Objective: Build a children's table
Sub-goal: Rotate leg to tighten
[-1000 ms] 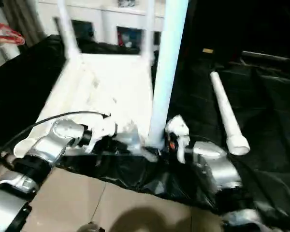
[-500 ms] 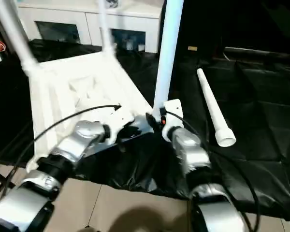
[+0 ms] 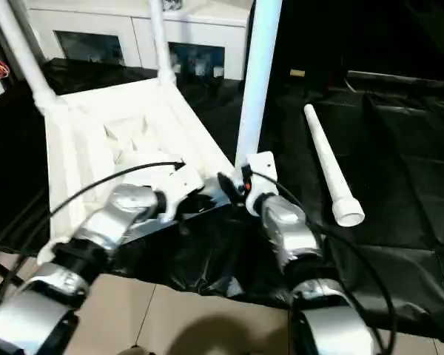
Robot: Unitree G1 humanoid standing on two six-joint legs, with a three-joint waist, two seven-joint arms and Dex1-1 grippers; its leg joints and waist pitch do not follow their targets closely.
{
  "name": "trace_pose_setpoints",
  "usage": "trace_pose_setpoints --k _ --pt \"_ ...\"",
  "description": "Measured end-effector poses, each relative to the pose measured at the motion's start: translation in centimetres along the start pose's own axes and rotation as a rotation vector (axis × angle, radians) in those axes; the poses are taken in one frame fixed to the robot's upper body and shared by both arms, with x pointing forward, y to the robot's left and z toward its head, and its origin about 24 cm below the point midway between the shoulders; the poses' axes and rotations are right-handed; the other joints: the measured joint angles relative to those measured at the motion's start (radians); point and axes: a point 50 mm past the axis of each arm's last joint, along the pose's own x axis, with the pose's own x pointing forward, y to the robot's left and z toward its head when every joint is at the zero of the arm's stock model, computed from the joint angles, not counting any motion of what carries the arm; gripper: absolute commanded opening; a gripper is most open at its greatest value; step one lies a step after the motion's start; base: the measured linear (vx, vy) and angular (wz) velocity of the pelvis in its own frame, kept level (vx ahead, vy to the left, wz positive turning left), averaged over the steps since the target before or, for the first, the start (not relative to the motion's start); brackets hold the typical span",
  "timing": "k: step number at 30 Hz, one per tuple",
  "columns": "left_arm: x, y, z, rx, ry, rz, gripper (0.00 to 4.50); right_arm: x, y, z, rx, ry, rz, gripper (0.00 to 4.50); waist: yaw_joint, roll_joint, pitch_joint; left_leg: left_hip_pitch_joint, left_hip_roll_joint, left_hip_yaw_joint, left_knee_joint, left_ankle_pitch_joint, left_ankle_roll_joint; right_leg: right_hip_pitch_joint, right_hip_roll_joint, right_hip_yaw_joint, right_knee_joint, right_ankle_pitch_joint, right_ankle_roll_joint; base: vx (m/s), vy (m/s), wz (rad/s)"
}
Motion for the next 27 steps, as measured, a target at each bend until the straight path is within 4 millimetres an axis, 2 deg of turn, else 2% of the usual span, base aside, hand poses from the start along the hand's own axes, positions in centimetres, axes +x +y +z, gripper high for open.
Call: trace_pose_setpoints --k 8,16,17,20,23,27 --pt "-1.7 -0.4 -0.8 0.029 -0.006 -0.197 0.00 -3.6 0.6 -0.2 -0.124 0.068 0.346 3.74 0.032 0.001 0.000 -0.002 0.001 0.000 0.004 0.000 0.000 0.000 0.000 0.000 0.000 0.000 0.000 0.000 0.000 0.00" --pt "-2.6 -0.5 -1.2 0.030 0.005 -0.316 0.00 -4.8 1.4 0.1 -0.139 0.110 0.496 3.74 0.042 0.001 0.000 -0.003 0.002 0.000 0.004 0.000 0.000 0.000 -0.001 -0.001 0.001 0.000 0.000 0.000 0.000 0.00" --pt "-2.7 -0.5 -1.3 0.032 0.006 -0.323 0.00 -4.8 1.5 0.1 -0.138 0.112 0.509 3.40 0.043 0.001 0.000 -0.003 0.002 0.000 0.005 0.000 0.000 0.000 -0.001 -0.001 0.001 0.000 0.000 0.000 0.000 0.00" --pt "-2.7 -0.5 -1.3 0.033 0.008 -0.345 0.00 -4.9 1.6 0.0 -0.130 0.117 0.515 3.34 0.048 0.001 0.000 -0.003 0.002 0.000 0.005 0.000 0.000 0.000 -0.001 -0.001 0.001 0.000 0.000 0.000 0.000 0.00" --pt "-2.8 -0.5 -1.3 0.032 0.010 -0.354 0.00 -5.0 1.7 0.0 -0.111 0.115 0.518 2.93 0.051 0.001 0.000 -0.003 0.002 0.000 0.005 0.000 0.000 0.000 -0.001 -0.001 0.001 0.000 0.000 0.000 0.000 0.00" --pt "-2.8 -0.5 -1.3 0.031 0.005 -0.365 0.00 -5.0 2.1 0.0 -0.095 0.113 0.523 2.79 0.054 0.001 0.000 -0.003 0.002 0.000 0.005 0.000 0.000 0.000 -0.001 -0.001 0.001 0.000 0.000 0.000 0.000 0.00"
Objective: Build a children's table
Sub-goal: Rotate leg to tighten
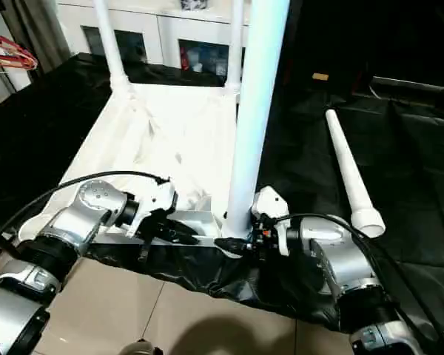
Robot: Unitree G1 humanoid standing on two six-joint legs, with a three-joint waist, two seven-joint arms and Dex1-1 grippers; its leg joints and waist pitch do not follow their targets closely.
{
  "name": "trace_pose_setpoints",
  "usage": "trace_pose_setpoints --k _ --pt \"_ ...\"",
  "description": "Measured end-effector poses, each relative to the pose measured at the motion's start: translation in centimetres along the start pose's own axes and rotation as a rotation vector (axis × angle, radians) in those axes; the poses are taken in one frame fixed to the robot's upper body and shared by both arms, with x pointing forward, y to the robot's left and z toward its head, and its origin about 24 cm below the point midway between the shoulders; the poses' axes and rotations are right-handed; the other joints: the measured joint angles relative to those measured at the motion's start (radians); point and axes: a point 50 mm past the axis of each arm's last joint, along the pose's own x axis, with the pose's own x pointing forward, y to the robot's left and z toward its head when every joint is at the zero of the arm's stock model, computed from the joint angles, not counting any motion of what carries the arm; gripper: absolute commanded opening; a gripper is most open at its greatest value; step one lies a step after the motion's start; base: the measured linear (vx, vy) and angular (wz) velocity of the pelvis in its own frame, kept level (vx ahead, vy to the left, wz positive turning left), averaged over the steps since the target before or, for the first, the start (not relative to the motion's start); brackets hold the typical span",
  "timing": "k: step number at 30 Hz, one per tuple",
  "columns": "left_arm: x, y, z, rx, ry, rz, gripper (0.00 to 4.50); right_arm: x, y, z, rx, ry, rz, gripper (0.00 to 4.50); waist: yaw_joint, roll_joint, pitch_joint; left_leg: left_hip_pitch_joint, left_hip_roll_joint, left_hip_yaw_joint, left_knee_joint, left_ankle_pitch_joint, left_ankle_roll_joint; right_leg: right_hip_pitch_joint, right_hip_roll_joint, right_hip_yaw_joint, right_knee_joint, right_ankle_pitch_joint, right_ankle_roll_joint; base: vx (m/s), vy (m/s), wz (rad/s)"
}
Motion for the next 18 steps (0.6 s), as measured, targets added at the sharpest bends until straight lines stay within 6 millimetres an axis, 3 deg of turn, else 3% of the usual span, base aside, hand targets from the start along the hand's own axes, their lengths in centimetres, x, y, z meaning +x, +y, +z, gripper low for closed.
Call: trace_pose_setpoints --k 7,11,18 --pt "0.4 0.5 0.0 -0.037 -0.015 0.098 0.00 0.6 -0.6 -0.4 0.074 -0.057 -0.143 2.78 -0.008 0.000 0.000 0.001 0.000 0.000 0.000 0.000 0.000 0.002 0.000 0.000 0.001 0.000 0.001 0.000 0.000 0.00" --pt "2.0 1.7 0.7 -0.100 -0.029 0.277 0.00 2.0 -2.8 -0.3 0.145 -0.103 -0.449 2.78 -0.043 -0.001 0.000 0.006 -0.002 -0.001 0.000 0.000 0.000 0.002 0.000 0.000 0.000 0.002 0.002 0.000 0.000 0.00" --pt "4.2 2.7 1.9 -0.157 -0.036 0.489 0.00 4.3 -5.0 0.5 0.224 -0.115 -0.793 2.77 -0.068 0.000 0.000 0.012 -0.005 -0.002 -0.009 0.000 -0.001 0.003 0.000 0.001 0.000 0.002 0.002 0.000 0.000 0.00"
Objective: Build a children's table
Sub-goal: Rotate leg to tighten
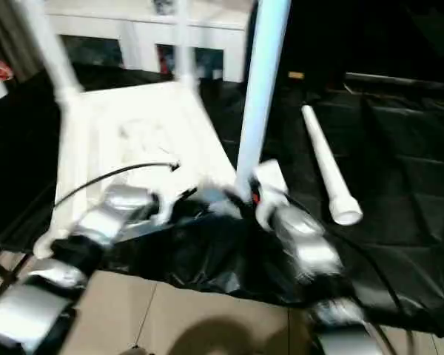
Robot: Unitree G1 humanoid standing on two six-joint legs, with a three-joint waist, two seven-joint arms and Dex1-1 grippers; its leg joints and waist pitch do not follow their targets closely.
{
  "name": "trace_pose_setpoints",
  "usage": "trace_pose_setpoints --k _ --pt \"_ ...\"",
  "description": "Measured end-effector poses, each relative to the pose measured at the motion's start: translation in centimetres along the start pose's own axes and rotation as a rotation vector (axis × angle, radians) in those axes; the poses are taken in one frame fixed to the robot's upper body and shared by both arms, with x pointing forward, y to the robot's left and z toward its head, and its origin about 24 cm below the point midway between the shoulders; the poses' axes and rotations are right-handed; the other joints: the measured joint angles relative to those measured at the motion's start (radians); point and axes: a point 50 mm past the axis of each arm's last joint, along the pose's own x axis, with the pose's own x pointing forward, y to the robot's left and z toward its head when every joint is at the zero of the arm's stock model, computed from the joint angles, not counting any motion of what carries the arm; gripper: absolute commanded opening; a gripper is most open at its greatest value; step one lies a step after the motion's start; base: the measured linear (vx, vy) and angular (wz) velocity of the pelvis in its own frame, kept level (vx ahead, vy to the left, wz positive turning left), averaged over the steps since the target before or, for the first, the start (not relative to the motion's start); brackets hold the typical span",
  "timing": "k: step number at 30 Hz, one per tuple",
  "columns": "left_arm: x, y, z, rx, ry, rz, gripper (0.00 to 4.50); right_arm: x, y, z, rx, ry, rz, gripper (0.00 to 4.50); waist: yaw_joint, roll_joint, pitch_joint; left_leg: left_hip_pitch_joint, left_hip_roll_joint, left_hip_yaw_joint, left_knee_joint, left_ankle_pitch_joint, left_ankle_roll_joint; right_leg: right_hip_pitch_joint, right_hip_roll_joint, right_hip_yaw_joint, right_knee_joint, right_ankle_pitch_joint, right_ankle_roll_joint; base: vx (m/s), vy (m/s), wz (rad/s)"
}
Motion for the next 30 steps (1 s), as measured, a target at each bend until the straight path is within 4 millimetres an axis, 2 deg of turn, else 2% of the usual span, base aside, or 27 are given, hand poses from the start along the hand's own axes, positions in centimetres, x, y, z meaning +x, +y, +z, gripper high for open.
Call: trace_pose_setpoints --k 3,4,6,13,16,20,27,30 --pt "0.8 -0.4 0.5 -0.009 -0.017 0.041 0.00 0.7 0.0 0.2 0.014 -0.020 -0.090 2.77 0.000 0.000 0.000 -0.003 0.000 0.000 -0.001 0.000 0.000 -0.002 0.000 0.000 -0.001 -0.001 0.002 0.000 0.000 0.00" --pt "0.8 -0.4 0.6 -0.008 -0.019 0.045 0.00 0.8 0.0 0.3 0.019 -0.026 -0.101 3.12 0.000 0.001 -0.001 -0.003 0.000 0.000 -0.001 0.000 0.000 -0.002 0.000 0.000 -0.001 0.000 0.000 0.000 0.000 0.00" --pt "0.8 -0.4 0.7 -0.004 -0.021 0.047 0.00 0.8 0.1 0.3 0.014 -0.035 -0.106 3.47 0.000 0.002 -0.001 -0.003 0.000 0.001 -0.001 0.000 0.000 -0.001 0.000 0.001 -0.001 -0.001 -0.002 0.000 0.000 0.00" --pt "0.4 -0.6 0.7 0.017 -0.030 0.001 0.00 0.7 0.1 0.3 -0.014 -0.051 -0.031 4.00 0.004 0.003 -0.001 -0.005 0.000 0.001 -0.001 0.000 0.000 -0.002 0.000 0.001 -0.004 -0.002 -0.002 0.000 0.000 0.00" --pt "-0.2 -0.4 0.4 0.023 -0.028 -0.033 0.00 0.3 0.0 0.2 -0.049 -0.049 0.053 4.00 0.004 0.003 -0.001 -0.005 0.000 0.001 -0.001 0.000 0.000 -0.002 0.000 0.001 -0.004 -0.001 -0.002 0.000 0.000 0.00" --pt "-1.2 -0.4 -0.1 0.048 -0.025 -0.126 0.00 -1.4 -0.5 -0.2 -0.123 -0.035 0.244 4.00 0.012 0.003 -0.001 -0.006 0.000 0.001 -0.001 0.000 0.000 -0.003 0.000 0.001 -0.005 -0.002 -0.002 0.000 0.000 0.00" --pt "-3.0 -0.3 -1.0 0.092 -0.009 -0.291 0.00 -4.5 -1.1 -0.5 -0.204 0.037 0.557 4.00 0.043 0.003 -0.001 -0.005 0.004 0.002 0.001 0.000 0.001 -0.002 0.000 -0.001 -0.006 -0.001 -0.002 0.000 0.000 0.00" --pt "-3.8 -0.2 -1.3 0.109 0.006 -0.351 0.00 -5.2 -0.8 -0.5 -0.228 0.057 0.650 4.00 0.049 0.003 -0.001 -0.004 0.005 0.002 0.001 0.000 0.001 -0.002 0.000 -0.001 -0.006 -0.001 -0.002 0.000 0.000 0.00"
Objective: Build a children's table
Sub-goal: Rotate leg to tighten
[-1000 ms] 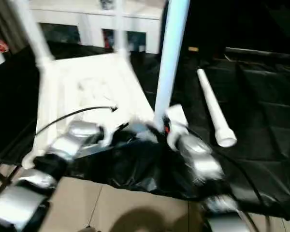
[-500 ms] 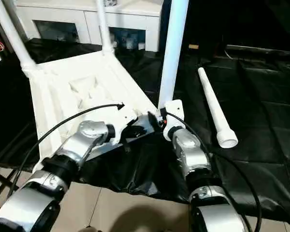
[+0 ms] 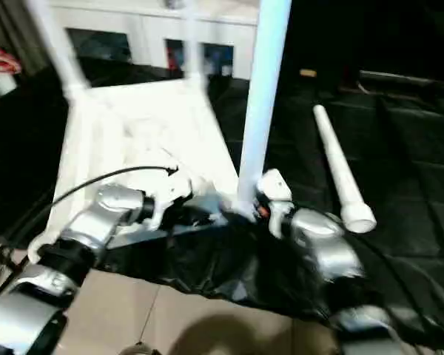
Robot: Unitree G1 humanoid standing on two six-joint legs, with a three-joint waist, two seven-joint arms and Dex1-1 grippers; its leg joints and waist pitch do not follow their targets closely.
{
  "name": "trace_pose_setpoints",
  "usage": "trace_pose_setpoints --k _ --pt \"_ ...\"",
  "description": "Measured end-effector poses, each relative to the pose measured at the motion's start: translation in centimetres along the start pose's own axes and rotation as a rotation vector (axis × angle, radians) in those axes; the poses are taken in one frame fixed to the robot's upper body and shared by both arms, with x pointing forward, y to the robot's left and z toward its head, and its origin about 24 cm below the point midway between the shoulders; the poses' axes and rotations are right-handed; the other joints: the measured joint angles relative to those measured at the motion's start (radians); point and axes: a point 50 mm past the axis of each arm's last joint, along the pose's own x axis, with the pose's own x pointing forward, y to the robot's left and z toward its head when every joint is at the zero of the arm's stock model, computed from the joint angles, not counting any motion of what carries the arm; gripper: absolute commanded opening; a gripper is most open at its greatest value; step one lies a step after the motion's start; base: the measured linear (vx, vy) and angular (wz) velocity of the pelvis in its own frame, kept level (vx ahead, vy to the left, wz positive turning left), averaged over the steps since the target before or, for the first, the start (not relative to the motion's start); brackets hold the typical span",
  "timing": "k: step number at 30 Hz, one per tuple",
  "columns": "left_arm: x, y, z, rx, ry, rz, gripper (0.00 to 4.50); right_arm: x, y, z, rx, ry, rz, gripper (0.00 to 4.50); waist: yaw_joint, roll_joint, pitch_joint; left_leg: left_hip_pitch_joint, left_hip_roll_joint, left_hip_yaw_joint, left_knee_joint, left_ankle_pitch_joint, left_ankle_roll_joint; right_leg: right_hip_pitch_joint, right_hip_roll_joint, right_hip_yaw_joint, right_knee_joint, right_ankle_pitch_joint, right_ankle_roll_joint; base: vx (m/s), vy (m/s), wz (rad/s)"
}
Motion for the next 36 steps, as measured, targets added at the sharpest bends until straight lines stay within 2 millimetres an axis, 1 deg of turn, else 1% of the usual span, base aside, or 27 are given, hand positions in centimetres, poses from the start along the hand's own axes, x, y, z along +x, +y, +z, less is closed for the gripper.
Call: trace_pose_setpoints --k 1,4,5,6,8,9,10,12,15,19,21,24,25,26,29,31,33,36 --pt "-0.2 -0.1 -0.1 0.006 0.007 -0.017 0.00 -0.1 0.2 -0.1 -0.001 0.000 0.021 3.84 0.001 0.000 0.000 0.000 0.000 0.000 0.000 0.000 0.000 0.000 0.000 0.000 0.000 0.000 0.000 0.000 0.000 0.00" --pt "-0.6 -0.2 -0.3 0.019 0.014 -0.053 0.00 -0.3 0.5 0.1 0.007 0.000 0.064 3.74 0.002 0.000 0.000 0.000 0.000 0.000 0.000 0.000 0.000 0.000 0.000 0.000 0.000 0.000 0.000 0.000 0.000 0.00" --pt "-0.7 -0.2 -0.3 0.022 0.017 -0.065 0.00 -0.4 0.7 0.1 0.017 0.000 0.078 3.52 0.002 0.000 0.000 0.000 0.000 0.000 0.001 0.000 0.000 0.000 0.000 0.000 0.000 0.000 0.000 0.000 0.000 0.00" --pt "-0.8 -0.2 -0.3 0.023 0.021 -0.076 0.00 -0.5 0.8 0.1 0.019 0.003 0.092 3.52 0.003 0.000 0.000 0.000 0.000 0.000 0.000 0.000 0.000 0.000 0.000 0.000 0.000 0.000 0.000 0.000 0.000 0.00" --pt "-1.0 -0.3 -0.4 0.022 0.024 -0.101 0.00 -0.7 1.0 0.1 0.025 0.009 0.120 3.37 0.003 0.000 0.000 0.000 0.000 0.000 0.000 0.000 0.000 0.000 0.000 0.000 0.000 0.000 0.000 0.000 0.000 0.00" --pt "-1.1 -0.4 -0.5 0.023 0.026 -0.111 0.00 -0.8 1.1 0.2 0.026 0.013 0.127 3.21 0.004 0.000 0.000 -0.001 0.000 0.000 0.000 0.000 0.000 0.000 0.000 0.000 0.000 0.000 0.000 0.000 0.000 0.00" --pt "-1.1 -0.4 -0.5 0.025 0.027 -0.117 0.00 -0.8 1.2 0.1 0.027 0.015 0.132 3.21 0.005 0.000 0.000 -0.001 0.000 0.000 0.000 0.000 0.000 0.000 0.000 0.000 0.000 0.000 0.000 0.000 0.000 0.00" --pt "-1.3 -0.4 -0.5 0.032 0.032 -0.125 0.00 -0.8 1.3 0.1 0.027 0.015 0.141 2.93 0.006 0.000 0.000 -0.001 0.000 0.000 0.001 0.000 0.000 0.000 0.000 0.000 0.000 0.000 0.000 0.000 0.000 0.00" --pt "-1.3 -0.5 -0.6 0.038 0.033 -0.133 0.00 -0.8 1.5 0.1 0.033 0.018 0.149 2.81 0.007 0.000 0.000 -0.001 0.000 0.000 0.001 0.000 0.000 0.000 0.000 0.000 0.000 0.000 0.000 0.000 0.000 0.00" --pt "-1.0 -0.5 -0.5 0.036 0.024 -0.133 0.00 -0.6 1.8 0.0 0.048 0.015 0.143 2.78 0.010 0.000 0.000 -0.001 0.000 0.000 0.001 0.000 0.000 0.000 0.000 0.000 0.000 0.000 0.000 0.000 0.000 0.00" --pt "-0.7 -0.3 -0.5 0.018 0.009 -0.084 0.00 -0.4 1.5 -0.1 0.068 -0.002 0.078 2.77 0.011 0.000 0.000 0.000 0.000 0.000 0.001 0.000 0.000 0.001 0.000 0.000 0.000 0.000 0.000 0.000 0.000 0.00" --pt "-0.2 0.3 -0.4 -0.013 0.002 -0.001 0.00 0.2 0.8 -0.3 0.106 -0.034 -0.061 2.76 0.002 0.000 0.000 0.000 0.000 0.000 0.001 0.000 0.000 0.002 0.000 0.000 0.001 0.001 0.000 0.000 0.000 0.00" --pt "0.1 0.4 -0.3 -0.019 0.001 0.025 0.00 0.4 0.5 -0.3 0.120 -0.042 -0.114 2.76 -0.005 -0.001 0.000 0.001 -0.001 0.000 0.000 0.000 0.000 0.002 0.000 0.001 0.001 0.000 0.002 0.000 0.000 0.00" --pt "0.6 0.8 -0.1 -0.036 -0.005 0.084 0.00 1.1 0.0 -0.4 0.154 -0.069 -0.217 2.76 -0.015 -0.001 0.000 0.002 -0.001 0.000 0.000 0.000 -0.001 0.003 0.000 0.001 0.001 0.001 0.002 0.000 0.000 0.00" --pt "1.8 1.2 0.5 -0.067 -0.018 0.197 0.00 2.3 -1.3 -0.1 0.205 -0.090 -0.416 2.75 -0.039 -0.002 0.001 0.003 -0.003 -0.001 0.000 0.000 -0.001 0.002 0.000 0.000 0.001 0.003 0.002 0.000 0.000 0.00" --pt "2.9 1.4 1.0 -0.093 -0.032 0.272 0.00 3.0 -2.0 0.0 0.238 -0.095 -0.545 2.75 -0.049 -0.002 0.001 0.004 -0.004 -0.001 -0.002 0.000 -0.001 0.002 0.000 0.000 0.000 0.003 0.002 0.000 0.000 0.00" --pt "3.8 1.6 1.6 -0.114 -0.034 0.336 0.00 3.8 -2.7 0.4 0.259 -0.086 -0.663 2.75 -0.054 -0.002 0.000 0.004 -0.004 -0.001 -0.002 0.000 -0.001 0.002 0.000 0.000 0.000 0.003 0.002 0.000 0.000 0.00" --pt "4.4 1.7 2.0 -0.123 -0.039 0.373 0.00 4.4 -3.0 0.7 0.270 -0.092 -0.740 2.75 -0.056 0.000 -0.001 0.003 -0.004 -0.001 -0.004 0.000 -0.001 0.001 0.001 0.000 -0.001 0.003 0.002 0.000 0.000 0.00"
